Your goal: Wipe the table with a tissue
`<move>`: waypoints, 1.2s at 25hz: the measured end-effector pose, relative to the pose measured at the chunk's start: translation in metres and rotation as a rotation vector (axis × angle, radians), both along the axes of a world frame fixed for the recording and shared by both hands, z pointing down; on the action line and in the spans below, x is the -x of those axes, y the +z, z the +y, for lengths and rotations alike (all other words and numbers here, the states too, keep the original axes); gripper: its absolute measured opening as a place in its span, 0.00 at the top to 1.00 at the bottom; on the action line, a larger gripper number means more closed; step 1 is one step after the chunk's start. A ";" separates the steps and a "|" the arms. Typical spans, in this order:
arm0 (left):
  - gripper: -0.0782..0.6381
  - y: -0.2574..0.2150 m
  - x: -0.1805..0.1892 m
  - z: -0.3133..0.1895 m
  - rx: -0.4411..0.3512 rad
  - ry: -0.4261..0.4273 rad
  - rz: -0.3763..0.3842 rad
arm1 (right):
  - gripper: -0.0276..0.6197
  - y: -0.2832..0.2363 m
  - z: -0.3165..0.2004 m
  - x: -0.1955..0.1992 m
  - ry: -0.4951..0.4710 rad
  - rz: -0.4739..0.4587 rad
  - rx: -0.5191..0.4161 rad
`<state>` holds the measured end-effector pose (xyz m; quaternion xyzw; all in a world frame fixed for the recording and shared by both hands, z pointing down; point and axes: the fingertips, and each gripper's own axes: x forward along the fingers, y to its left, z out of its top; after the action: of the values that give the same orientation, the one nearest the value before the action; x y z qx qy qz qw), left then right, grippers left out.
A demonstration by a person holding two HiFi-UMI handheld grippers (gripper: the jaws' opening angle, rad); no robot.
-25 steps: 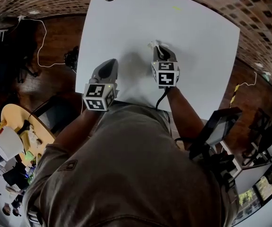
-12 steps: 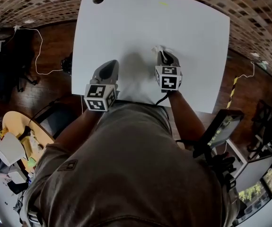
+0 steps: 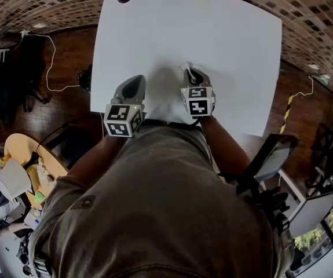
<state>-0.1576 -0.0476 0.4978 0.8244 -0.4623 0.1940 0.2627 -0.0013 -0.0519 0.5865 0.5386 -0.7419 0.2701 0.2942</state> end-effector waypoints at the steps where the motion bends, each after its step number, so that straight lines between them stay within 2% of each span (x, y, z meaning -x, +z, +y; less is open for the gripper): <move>1: 0.89 -0.001 0.000 0.001 -0.002 0.003 -0.001 | 0.90 -0.001 0.003 0.006 -0.012 -0.007 0.000; 5: 0.89 -0.003 -0.002 0.006 -0.009 0.017 -0.007 | 0.90 -0.003 0.016 0.021 -0.052 -0.028 0.004; 9: 0.89 -0.005 -0.014 0.010 -0.014 0.042 -0.008 | 0.90 -0.003 0.023 0.011 -0.038 -0.030 0.003; 22: 0.89 -0.005 -0.062 0.016 -0.023 0.122 0.000 | 0.90 -0.001 0.040 -0.108 0.182 0.052 0.007; 25: 0.89 -0.005 -0.064 0.018 -0.028 0.115 0.001 | 0.90 0.000 0.044 -0.110 0.183 0.059 0.007; 30: 0.89 -0.006 -0.054 0.020 -0.026 0.098 0.003 | 0.90 -0.001 0.044 -0.087 0.149 0.050 0.010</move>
<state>-0.1032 -0.0276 0.4919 0.8496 -0.4236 0.1992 0.2430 0.0861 -0.0077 0.5855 0.5975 -0.6908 0.2812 0.2944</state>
